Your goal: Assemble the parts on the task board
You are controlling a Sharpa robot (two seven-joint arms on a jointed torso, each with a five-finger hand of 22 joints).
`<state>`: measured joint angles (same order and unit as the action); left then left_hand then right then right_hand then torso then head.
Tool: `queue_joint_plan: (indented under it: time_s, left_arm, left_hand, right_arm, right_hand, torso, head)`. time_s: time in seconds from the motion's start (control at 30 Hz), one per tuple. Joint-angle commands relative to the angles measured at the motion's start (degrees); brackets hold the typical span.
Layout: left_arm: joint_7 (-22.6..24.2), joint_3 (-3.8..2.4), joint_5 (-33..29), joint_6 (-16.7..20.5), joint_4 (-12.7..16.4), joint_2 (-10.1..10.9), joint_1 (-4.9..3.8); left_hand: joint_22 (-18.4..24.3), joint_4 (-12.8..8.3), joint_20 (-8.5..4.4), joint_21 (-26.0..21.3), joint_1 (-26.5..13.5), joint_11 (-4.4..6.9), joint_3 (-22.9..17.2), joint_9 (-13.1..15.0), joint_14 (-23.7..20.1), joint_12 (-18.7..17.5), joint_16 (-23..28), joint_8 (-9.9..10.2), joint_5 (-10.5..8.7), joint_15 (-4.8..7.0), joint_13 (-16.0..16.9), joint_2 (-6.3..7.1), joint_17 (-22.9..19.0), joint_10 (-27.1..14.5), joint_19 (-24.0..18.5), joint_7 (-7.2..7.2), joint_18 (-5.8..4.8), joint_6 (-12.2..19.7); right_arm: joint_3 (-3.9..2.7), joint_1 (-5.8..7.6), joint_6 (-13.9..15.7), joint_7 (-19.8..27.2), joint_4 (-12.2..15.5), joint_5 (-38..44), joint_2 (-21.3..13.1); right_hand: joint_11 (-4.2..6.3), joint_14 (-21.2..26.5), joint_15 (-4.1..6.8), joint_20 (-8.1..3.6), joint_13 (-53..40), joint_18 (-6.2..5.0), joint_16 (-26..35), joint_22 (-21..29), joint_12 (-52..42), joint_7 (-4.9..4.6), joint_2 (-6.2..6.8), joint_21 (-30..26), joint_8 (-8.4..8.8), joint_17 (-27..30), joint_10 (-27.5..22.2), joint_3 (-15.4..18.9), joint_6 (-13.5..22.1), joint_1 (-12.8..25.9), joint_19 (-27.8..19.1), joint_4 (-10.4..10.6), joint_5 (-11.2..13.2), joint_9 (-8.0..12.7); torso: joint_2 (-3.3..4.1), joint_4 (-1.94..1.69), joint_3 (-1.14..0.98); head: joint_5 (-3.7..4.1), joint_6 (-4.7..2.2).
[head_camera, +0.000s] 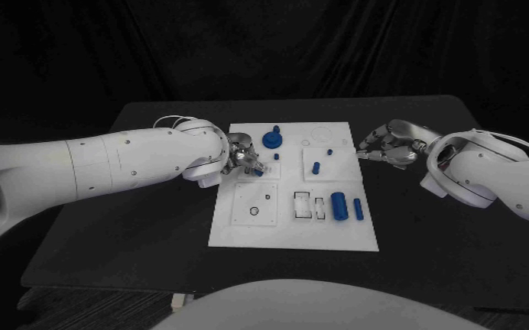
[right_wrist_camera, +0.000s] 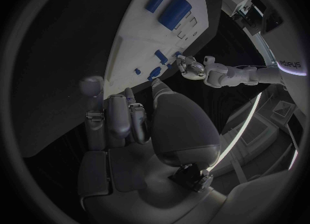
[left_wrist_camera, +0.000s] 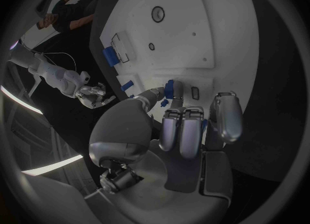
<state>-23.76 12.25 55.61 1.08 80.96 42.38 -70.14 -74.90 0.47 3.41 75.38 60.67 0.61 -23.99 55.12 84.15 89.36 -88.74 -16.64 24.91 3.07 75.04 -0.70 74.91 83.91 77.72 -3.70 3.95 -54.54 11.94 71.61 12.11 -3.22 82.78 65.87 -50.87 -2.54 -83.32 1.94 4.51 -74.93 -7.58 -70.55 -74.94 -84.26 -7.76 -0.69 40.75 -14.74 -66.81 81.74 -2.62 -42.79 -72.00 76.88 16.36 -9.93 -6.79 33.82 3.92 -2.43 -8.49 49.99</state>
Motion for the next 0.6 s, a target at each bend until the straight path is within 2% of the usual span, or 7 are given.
queue_joint_plan:
  time_s: [0.03,0.6]
  left_arm:
    - [0.6,-0.04,1.1,3.7,0.4,0.1,0.06]
    - [0.2,-0.04,3.8,5.1,-0.4,-0.2,0.24]
  left_hand:
    - [-6.2,-5.5,-0.06,0.2,0.1,-0.07,-5.6,0.0,4.1,-0.2,0.3,-0.2,0.35,0.09,13.8,0.19,12.5,4.9,0.3,0.34,0.22,-0.5]
    - [-6.2,-4.8,-0.06,0.0,-1.0,-0.14,-5.6,-0.1,4.0,-0.6,0.4,0.0,-0.61,0.07,13.4,0.19,12.3,4.5,0.3,0.28,0.23,-0.4]
  right_arm:
    - [-0.04,-0.17,-0.3,-0.9,0.0,0.0,-0.1]
    - [-0.04,-0.23,0.1,-0.8,-0.1,0.0,0.1]
  right_hand:
    - [0.04,0.0,-0.29,-0.09,-5.0,-0.62,0.3,-3.0,0.3,0.02,-0.54,-0.3,0.31,0.0,-0.5,0.2,-0.2,-0.2,-0.4,0.0,-0.3,0.1]
    - [0.0,0.0,-0.33,-0.06,-4.9,-0.67,0.5,-2.9,0.4,0.0,-0.57,-0.8,0.32,0.2,-0.7,0.3,-0.2,-0.2,-0.6,0.0,-0.4,0.1]
  torso:
    - [0.01,-0.04,0.03]
    - [-0.01,0.0,-0.06]
  head:
    - [0.05,0.01]
    - [0.07,0.01]
